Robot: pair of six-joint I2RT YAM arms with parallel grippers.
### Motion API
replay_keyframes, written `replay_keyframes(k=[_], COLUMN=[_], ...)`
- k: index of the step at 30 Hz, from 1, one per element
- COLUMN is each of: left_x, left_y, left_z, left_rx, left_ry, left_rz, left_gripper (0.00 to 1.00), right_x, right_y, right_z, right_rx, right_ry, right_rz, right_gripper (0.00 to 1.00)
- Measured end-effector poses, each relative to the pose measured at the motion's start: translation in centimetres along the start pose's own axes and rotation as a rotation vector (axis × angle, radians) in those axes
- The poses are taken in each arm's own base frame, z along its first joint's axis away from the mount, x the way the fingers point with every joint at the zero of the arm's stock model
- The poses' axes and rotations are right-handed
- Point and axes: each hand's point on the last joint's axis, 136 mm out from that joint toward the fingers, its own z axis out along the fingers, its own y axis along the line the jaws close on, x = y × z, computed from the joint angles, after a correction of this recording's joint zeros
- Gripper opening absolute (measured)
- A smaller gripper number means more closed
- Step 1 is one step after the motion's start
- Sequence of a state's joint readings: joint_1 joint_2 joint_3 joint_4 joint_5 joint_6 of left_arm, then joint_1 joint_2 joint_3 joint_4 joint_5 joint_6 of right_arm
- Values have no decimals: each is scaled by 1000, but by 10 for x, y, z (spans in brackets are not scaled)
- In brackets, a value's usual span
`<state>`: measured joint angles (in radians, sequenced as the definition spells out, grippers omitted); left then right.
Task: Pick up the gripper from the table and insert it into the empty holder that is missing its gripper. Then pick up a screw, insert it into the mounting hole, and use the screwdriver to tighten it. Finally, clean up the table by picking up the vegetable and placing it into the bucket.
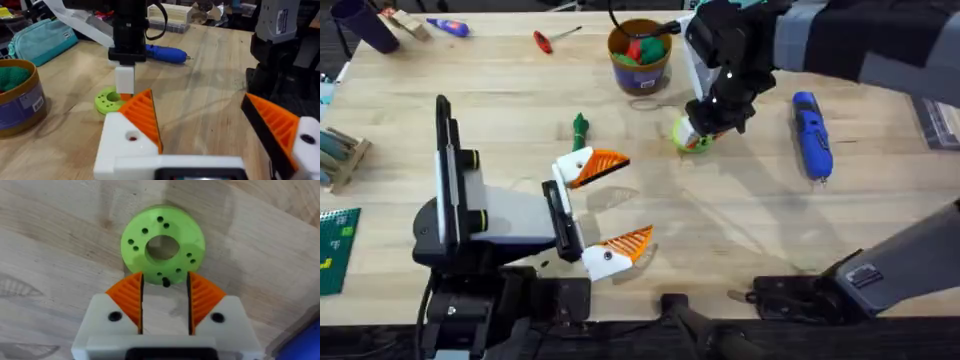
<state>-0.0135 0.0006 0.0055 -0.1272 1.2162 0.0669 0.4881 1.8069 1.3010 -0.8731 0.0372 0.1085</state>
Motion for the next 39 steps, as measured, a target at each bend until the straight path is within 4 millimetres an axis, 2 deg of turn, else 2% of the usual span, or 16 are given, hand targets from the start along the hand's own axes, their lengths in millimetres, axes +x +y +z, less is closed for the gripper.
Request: replay_keyframes(k=[11, 25, 30, 32, 39], left_x=[0, 0, 0, 0, 0], left_y=[0, 0, 0, 0, 0], left_z=[0, 0, 0, 0, 0], left_rx=[0, 0, 0, 0, 0], left_ry=[0, 0, 0, 0, 0], left_rz=[0, 0, 0, 0, 0], left_gripper=[986, 986, 986, 986, 986], right_x=[0, 1, 1, 1, 1], right_y=[0, 0, 0, 0, 0], right_z=[0, 0, 0, 0, 0], right_rx=[0, 0, 0, 0, 0], right_ry=[1, 3, 3, 3, 3], right_rz=[3, 3, 3, 4, 7], right_gripper=[236, 120, 67, 17, 6])
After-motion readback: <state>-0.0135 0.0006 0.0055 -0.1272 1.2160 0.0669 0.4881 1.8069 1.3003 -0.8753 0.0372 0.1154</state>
